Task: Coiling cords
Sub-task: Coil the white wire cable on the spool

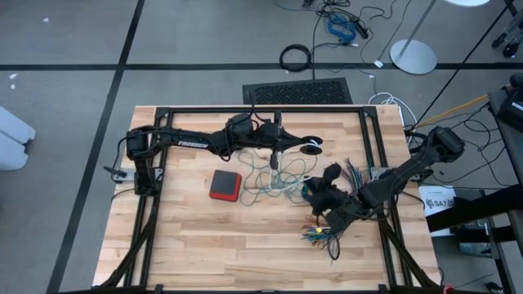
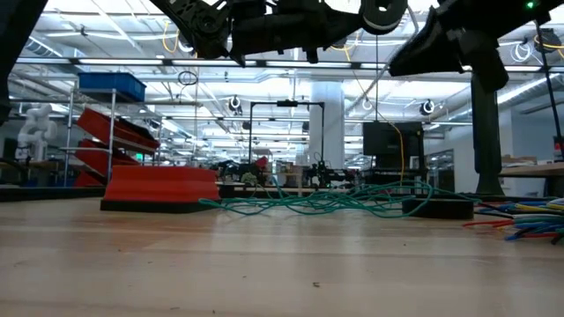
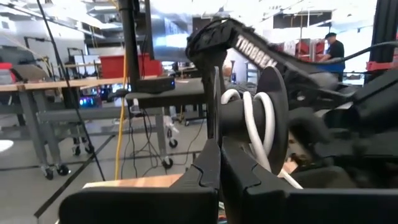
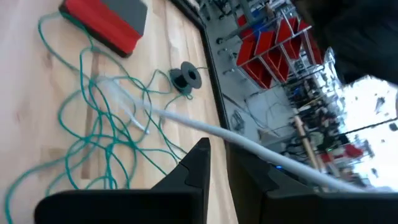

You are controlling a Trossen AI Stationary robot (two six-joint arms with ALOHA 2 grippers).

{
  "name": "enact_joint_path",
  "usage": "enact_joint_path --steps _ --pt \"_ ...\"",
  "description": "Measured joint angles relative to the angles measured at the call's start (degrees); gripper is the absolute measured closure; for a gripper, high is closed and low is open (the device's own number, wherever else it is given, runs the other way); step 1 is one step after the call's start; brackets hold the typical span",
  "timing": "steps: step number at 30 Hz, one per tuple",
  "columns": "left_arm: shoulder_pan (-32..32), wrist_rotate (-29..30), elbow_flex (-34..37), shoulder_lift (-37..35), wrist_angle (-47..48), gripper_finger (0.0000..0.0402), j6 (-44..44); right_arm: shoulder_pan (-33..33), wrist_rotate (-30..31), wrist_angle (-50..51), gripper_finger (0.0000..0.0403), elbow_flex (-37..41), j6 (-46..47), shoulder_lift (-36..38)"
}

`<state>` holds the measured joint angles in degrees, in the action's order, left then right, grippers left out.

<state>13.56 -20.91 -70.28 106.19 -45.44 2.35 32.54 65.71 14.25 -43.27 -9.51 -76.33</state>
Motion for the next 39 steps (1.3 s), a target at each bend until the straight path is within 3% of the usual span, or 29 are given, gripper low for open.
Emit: enact_joint_path --steps 5,11,15,17,21,25,28,33,36,39 --pt "0.27 0.12 0.0 0.0 0.17 0.0401 0.04 -0.45 -0.85 13.77 0.0362 -3.36 7.42 -3.23" --pt "0.31 0.13 -0.01 0.0 0.97 0.0401 0.28 0.06 -8.04 28.07 0.0362 -7.44 21.45 -7.58" --pt "0.31 0.15 -0.02 0.0 1.51 0.0401 1.03 1.64 -5.9 38.2 0.0362 -11.15 28.56 -11.03" --pt "0.31 0.13 0.0 0.0 1.45 0.0401 1.09 2.26 -3.02 42.85 0.0362 -11.8 36.56 -11.72" --pt "0.31 0.13 -0.01 0.0 1.21 0.0401 1.22 2.79 -2.46 53.78 0.0362 -9.86 63.81 -8.28" --pt "0.31 -0.9 -0.02 0.0 -0.14 0.0401 1.42 6.27 -1.37 48.36 0.0362 -5.03 74.02 -3.93" --pt "0.2 -1.84 -0.02 0.0 -1.08 0.0401 1.67 6.48 -0.77 34.37 0.0362 -1.35 68.36 -1.96" --pt "0.14 -0.59 -0.02 0.0 -1.28 0.0401 2.51 5.64 -0.38 9.96 0.0362 1.12 44.75 -3.76" --pt "-0.13 2.55 -0.02 0.0 -1.26 0.0401 2.53 4.14 4.52 7.32 0.0362 0.47 39.07 -6.03" --pt "-0.19 2.31 -0.02 0.0 -0.81 0.0401 2.53 3.39 2.22 7.49 0.0362 -1.84 27.33 -8.95"
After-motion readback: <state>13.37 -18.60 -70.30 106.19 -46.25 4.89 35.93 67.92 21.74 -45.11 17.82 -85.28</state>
